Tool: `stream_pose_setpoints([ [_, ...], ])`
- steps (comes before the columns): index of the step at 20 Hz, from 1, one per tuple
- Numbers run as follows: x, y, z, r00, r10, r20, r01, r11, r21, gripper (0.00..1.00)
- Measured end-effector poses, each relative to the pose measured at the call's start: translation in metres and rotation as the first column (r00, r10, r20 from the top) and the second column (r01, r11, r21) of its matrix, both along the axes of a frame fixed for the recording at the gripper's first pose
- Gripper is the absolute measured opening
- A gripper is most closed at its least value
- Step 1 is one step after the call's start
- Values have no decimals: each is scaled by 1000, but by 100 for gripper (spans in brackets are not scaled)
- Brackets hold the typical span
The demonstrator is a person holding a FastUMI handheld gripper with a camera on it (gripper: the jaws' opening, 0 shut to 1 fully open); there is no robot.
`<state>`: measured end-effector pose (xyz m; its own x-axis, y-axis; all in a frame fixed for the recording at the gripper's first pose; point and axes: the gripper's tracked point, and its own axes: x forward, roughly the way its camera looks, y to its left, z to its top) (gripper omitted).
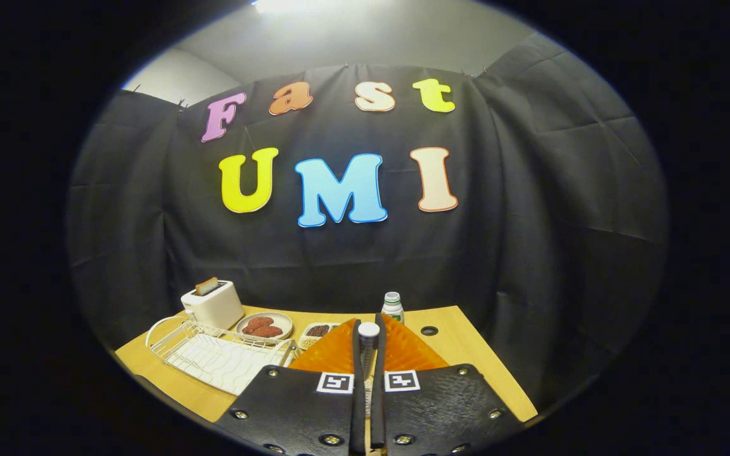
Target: Take the plate from the dish rack, then take the spoon from the basket and place it into the plate.
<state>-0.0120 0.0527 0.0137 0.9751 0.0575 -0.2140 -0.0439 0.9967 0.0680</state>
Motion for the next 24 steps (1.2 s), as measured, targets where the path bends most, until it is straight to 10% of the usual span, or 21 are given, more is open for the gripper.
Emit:
stream_pose_setpoints([
  [24,-69,99,-58,979,120,-163,-112,992,60,3],
])
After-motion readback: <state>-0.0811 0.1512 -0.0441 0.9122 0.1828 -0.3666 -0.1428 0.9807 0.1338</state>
